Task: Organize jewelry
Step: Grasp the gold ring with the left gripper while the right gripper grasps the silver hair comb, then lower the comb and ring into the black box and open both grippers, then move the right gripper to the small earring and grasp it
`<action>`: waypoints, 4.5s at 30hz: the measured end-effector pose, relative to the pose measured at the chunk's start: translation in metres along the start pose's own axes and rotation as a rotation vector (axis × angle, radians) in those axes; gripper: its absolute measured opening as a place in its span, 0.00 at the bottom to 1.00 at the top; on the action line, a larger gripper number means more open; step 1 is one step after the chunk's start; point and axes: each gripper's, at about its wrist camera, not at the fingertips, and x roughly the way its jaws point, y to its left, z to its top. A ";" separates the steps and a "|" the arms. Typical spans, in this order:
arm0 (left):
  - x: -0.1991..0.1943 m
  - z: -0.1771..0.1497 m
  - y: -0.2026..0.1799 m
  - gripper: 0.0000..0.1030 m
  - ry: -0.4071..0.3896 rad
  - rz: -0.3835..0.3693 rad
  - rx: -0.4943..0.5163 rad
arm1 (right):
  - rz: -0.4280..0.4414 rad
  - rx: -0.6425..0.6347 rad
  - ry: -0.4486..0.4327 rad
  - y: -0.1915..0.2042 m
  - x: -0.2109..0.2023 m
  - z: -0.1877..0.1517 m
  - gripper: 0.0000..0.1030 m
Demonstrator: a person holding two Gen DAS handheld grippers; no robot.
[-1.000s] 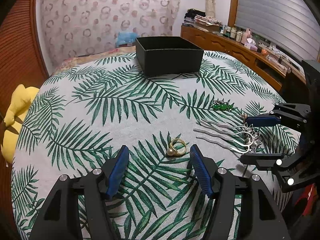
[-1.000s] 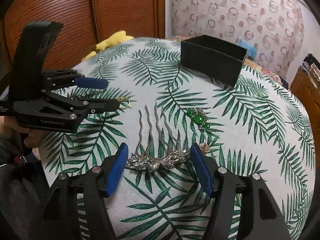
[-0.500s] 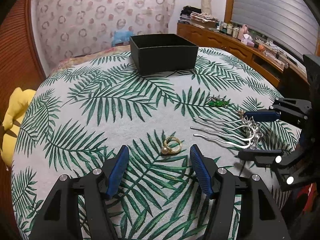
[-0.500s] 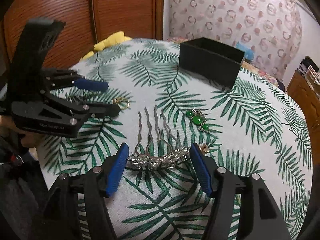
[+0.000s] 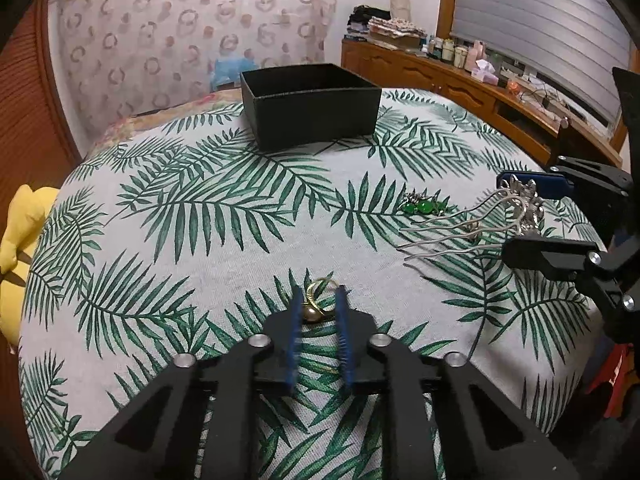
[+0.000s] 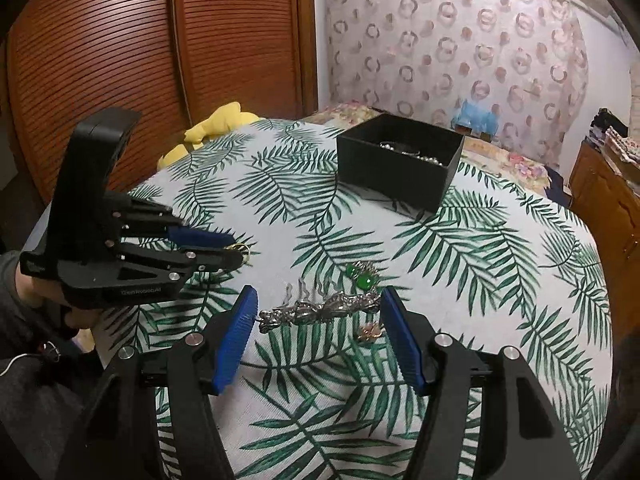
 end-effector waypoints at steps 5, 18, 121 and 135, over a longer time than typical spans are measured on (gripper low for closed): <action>-0.002 0.003 0.001 0.10 -0.010 0.005 -0.003 | -0.001 0.001 -0.011 -0.003 0.000 0.007 0.64; -0.011 0.021 0.002 0.10 -0.069 0.009 -0.010 | -0.003 -0.017 -0.043 -0.008 -0.003 0.028 0.64; 0.038 0.120 0.001 0.41 -0.101 0.041 0.027 | -0.006 0.070 0.064 -0.059 0.024 0.007 0.57; 0.045 0.080 -0.023 0.41 -0.012 -0.054 0.067 | -0.022 -0.024 0.171 -0.032 0.036 -0.013 0.29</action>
